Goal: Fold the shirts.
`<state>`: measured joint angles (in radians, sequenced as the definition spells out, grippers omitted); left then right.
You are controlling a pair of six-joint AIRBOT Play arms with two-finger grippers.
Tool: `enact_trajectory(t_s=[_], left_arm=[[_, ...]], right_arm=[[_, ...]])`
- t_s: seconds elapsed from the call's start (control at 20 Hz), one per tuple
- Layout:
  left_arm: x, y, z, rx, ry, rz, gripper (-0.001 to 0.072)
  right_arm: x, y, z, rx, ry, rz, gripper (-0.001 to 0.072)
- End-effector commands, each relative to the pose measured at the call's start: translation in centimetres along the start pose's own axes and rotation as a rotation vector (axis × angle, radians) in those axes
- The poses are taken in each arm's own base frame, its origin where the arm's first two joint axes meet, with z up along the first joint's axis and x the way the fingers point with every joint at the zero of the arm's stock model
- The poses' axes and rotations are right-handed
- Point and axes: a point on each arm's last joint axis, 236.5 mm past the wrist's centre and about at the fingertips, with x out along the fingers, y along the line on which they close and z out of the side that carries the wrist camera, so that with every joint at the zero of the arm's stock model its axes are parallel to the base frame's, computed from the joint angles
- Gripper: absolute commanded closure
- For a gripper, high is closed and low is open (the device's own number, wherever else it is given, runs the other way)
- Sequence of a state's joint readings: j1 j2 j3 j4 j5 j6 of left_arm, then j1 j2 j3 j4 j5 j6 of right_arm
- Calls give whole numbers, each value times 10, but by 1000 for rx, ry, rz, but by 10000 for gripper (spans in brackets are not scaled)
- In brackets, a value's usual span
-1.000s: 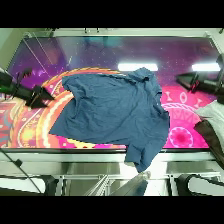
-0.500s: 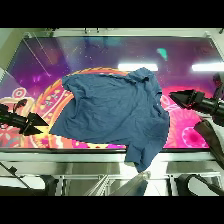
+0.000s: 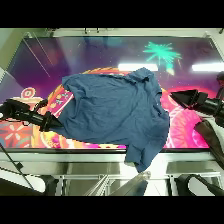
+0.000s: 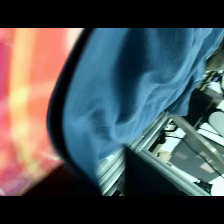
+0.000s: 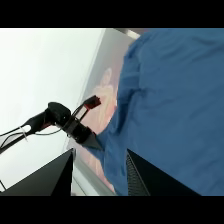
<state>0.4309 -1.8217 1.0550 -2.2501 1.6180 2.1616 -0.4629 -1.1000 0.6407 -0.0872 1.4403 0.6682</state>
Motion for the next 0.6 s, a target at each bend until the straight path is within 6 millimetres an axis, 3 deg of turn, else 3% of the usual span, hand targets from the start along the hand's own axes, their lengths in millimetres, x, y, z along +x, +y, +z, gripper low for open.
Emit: enact_trajectory(t_s=[0.0, 0.2, 0.25, 0.3, 0.35, 0.45, 0.55], left_arm=[[16, -15, -6, 65, 73, -35, 693], [2, -20, -7, 74, 37, -40, 692], [-3, -20, -7, 75, 22, -40, 692], [-6, -20, -7, 75, 10, -39, 691], [-7, -20, -7, 75, 6, -41, 692], [-7, -20, -7, 74, 9, -41, 692], [-6, -21, -7, 77, 11, -39, 692]], right_arm=[[-5, -21, -23, 128, 89, -102, 348], [-41, -84, -46, 312, 106, -423, 347], [-56, -105, -52, 355, 104, -525, 297], [-76, -131, -60, 400, 102, -656, 51], [-94, -152, -68, 440, 99, -767, 5], [-118, -179, -86, 491, 126, -909, 6], [-119, -191, -107, 543, 186, -918, 6]])
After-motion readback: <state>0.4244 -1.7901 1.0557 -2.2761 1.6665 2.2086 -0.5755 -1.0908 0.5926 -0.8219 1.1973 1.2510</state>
